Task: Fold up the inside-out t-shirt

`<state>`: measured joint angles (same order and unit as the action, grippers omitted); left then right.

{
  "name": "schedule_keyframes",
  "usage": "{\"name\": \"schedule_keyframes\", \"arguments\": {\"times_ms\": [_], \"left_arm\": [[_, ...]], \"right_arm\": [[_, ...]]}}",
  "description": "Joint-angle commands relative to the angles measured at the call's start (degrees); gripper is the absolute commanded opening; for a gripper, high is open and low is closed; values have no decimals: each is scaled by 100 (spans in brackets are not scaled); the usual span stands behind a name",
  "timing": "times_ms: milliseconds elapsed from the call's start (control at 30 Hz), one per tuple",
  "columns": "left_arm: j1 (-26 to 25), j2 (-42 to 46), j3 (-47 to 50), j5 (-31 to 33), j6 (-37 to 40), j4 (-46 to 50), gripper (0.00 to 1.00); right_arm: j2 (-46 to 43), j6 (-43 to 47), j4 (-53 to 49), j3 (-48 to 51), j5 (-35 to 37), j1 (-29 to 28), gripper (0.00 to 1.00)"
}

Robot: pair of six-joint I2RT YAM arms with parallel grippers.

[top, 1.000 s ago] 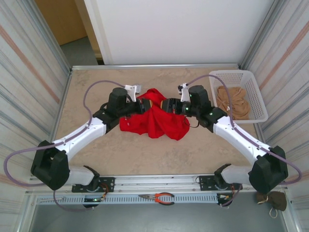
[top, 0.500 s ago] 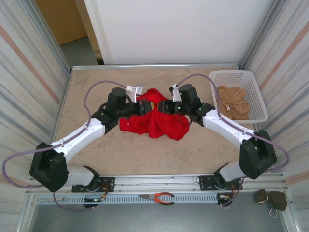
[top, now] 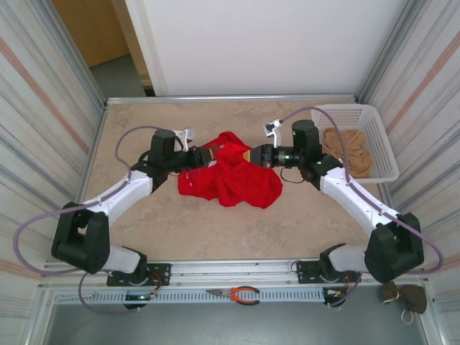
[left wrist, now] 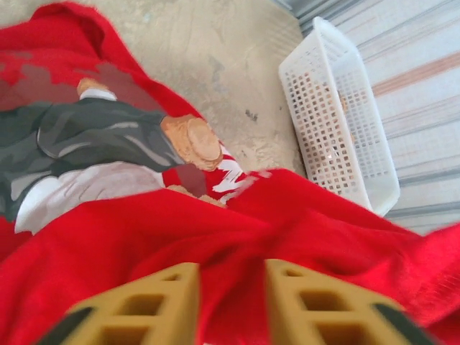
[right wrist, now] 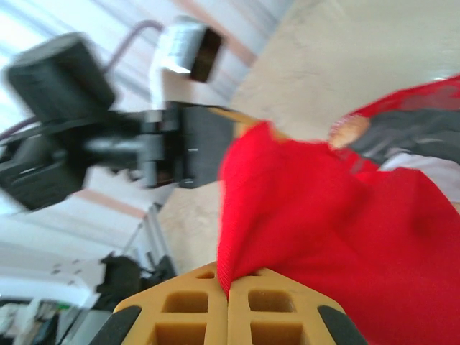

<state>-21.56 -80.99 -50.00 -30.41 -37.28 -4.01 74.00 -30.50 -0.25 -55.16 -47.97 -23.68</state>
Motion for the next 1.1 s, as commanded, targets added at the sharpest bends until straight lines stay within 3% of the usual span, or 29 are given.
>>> {"name": "schedule_keyframes", "arguments": {"times_ms": [0,67,200,400,567,800,1067], "left_arm": [[60,-106,-277,-218,227,144,47],[60,5,-230,-247,267,197,54],[-35,686,146,-74,209,176,57],[-605,1604,546,116,268,-313,52],[-1003,1408,371,50,398,-671,51],[-1228,888,102,1382,454,74,52],[-1497,828,340,1721,356,-93,45]], "right_arm": [[23,-112,612,49,-1134,135,0],[130,-185,741,57,-1135,168,0],[305,-399,1072,86,-1172,199,0],[368,-422,1122,154,-1093,200,0],[325,-439,1122,232,-1036,199,0],[246,-461,1106,286,-949,203,0],[212,-461,1083,278,-864,206,0]]}}
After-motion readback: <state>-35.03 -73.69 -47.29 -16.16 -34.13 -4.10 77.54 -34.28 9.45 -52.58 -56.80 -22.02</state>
